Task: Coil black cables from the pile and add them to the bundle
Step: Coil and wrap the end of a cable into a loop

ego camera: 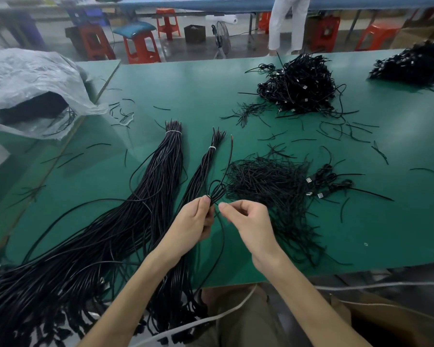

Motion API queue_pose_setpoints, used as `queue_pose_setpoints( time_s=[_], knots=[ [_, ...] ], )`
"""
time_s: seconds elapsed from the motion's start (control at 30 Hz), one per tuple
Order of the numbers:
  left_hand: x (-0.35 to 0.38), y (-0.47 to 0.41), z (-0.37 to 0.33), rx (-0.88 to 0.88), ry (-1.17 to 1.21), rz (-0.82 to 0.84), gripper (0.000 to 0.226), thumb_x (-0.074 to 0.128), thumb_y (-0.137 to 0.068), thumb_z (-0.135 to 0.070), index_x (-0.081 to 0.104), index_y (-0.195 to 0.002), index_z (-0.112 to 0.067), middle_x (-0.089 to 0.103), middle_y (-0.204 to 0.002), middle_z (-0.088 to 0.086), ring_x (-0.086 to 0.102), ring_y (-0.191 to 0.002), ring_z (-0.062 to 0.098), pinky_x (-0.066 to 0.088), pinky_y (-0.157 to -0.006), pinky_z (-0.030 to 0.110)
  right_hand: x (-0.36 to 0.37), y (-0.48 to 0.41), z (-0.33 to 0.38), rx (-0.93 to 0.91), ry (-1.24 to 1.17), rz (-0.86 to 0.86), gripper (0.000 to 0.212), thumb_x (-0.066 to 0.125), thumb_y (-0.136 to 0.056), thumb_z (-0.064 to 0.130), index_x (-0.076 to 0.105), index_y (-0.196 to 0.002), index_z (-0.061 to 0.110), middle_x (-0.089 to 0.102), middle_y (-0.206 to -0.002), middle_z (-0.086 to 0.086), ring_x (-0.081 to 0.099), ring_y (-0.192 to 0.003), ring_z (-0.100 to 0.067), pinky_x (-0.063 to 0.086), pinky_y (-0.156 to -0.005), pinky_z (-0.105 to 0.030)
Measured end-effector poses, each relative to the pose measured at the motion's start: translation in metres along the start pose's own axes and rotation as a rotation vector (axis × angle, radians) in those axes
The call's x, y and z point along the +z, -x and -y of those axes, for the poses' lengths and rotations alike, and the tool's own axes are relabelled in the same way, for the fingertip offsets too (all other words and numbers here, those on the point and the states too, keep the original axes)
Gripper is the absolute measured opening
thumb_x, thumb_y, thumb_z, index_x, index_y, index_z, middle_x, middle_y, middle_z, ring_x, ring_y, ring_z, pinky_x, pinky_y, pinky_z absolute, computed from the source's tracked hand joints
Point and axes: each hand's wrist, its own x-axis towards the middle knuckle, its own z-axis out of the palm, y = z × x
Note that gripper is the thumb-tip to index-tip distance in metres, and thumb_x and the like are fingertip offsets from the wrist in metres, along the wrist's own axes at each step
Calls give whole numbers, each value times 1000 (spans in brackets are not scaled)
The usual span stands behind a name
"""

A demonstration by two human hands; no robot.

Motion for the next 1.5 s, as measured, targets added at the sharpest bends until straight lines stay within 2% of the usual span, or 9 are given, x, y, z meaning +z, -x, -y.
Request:
queue_pose_setpoints(
  time_s=[0.23,0.37,0.57,0.73,0.87,0.97,1.13,1.27,1.5],
  knots=[
    [-1,5,1,14,2,30,41,30,-113,-32,45,-80,-11,31,-54,-13,24,-45,5,25,-42,17,-3,4,-2,17,-78,-48,17,77,-90,24,75,-82,9,67,-65,11,60,-64,1,48,-66,-10],
    [-1,5,2,22,-5,31,42,30,-113,-33,45,-79,-12,32,-53,-14,25,-45,3,26,-43,17,-5,4,-2,14,-76,-66,17,78,-89,24,75,-81,9,67,-66,8,60,-64,0,49,-65,-12],
    [2,2,6,42,-33,33,42,33,-112,-33,37,-75,-15,32,-56,-14,25,-47,4,26,-44,16,-5,7,-5,-36,4,-63,24,78,-89,24,69,-70,11,53,-52,16,47,-52,1,40,-55,-13],
    [0,1,10,20,-50,46,41,34,-112,-32,37,-75,-16,32,-58,-13,26,-48,5,27,-44,17,-7,9,-10,-34,-4,-31,24,79,-88,28,70,-70,14,56,-57,13,50,-56,-1,44,-58,-15],
    [-2,3,11,12,-56,38,38,35,-112,-27,38,-77,-14,31,-59,-11,25,-47,5,27,-43,17,-14,10,-11,-37,-41,65,19,79,-88,34,75,-78,18,65,-70,7,58,-68,-5,49,-68,-18],
    [-3,4,10,28,-65,48,38,35,-112,-26,38,-76,-14,30,-58,-12,25,-49,7,27,-44,18,-21,9,-10,-13,-70,188,17,79,-89,33,76,-95,18,72,-87,5,66,-83,-7,53,-78,-22],
    [-5,9,8,57,-68,94,39,33,-113,-28,40,-78,-13,30,-61,-10,24,-49,7,27,-45,18,-37,0,-8,145,-467,423,59,82,-82,32,61,-133,11,65,-120,-7,64,-109,-20,55,-87,-32],
    [-2,11,3,61,-68,127,39,34,-113,-29,39,-77,-12,30,-61,-10,24,-50,9,27,-46,19,-39,-13,-4,141,-518,536,62,78,-86,33,58,-142,17,57,-133,-12,56,-122,-25,51,-97,-40],
    [2,18,-5,54,-61,203,38,35,-112,-26,41,-79,-12,29,-62,-7,21,-53,12,23,-46,22,-27,-27,6,135,-598,837,73,80,-84,12,49,-150,15,53,-135,-13,58,-115,-23,51,-101,-33]
  ],
)
